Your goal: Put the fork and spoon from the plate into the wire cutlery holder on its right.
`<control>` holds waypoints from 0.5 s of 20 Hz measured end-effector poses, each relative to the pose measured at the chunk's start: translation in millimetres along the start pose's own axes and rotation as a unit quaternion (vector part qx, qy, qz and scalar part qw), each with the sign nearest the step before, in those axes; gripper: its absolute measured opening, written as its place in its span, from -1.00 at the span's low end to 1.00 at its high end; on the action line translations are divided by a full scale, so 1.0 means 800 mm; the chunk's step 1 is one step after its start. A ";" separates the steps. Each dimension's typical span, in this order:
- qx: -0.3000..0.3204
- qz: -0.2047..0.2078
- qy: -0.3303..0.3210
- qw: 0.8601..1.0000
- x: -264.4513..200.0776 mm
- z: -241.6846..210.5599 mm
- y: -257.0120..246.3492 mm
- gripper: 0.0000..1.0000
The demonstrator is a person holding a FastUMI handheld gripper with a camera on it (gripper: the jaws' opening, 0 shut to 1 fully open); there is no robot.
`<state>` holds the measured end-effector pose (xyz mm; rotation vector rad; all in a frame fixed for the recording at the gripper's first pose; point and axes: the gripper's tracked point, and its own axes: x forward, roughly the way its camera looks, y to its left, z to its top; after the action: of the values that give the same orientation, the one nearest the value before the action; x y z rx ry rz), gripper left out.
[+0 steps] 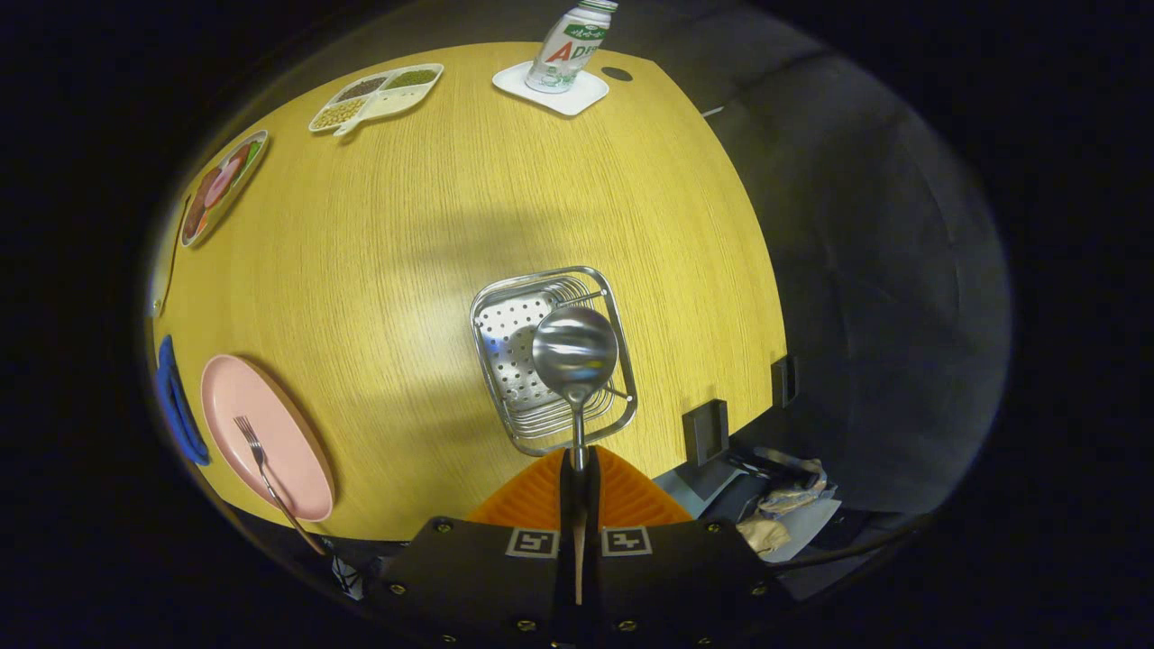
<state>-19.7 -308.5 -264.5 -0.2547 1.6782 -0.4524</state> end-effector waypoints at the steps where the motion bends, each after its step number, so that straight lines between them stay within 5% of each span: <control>1: -0.010 0.000 0.006 1.000 0.000 -0.002 0.000 -0.94; 6: -0.029 -0.005 0.006 1.000 -0.007 0.002 0.001 -0.73; 7: -0.029 -0.006 0.002 1.000 -0.009 0.001 0.001 -0.52; 8: -0.026 -0.004 -0.003 1.000 -0.012 0.003 0.002 -0.05; 10: -0.022 -0.001 -0.012 1.000 -0.016 0.005 0.004 0.02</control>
<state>-13.5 -301.1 -254.8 -0.2930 1.6658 -0.4125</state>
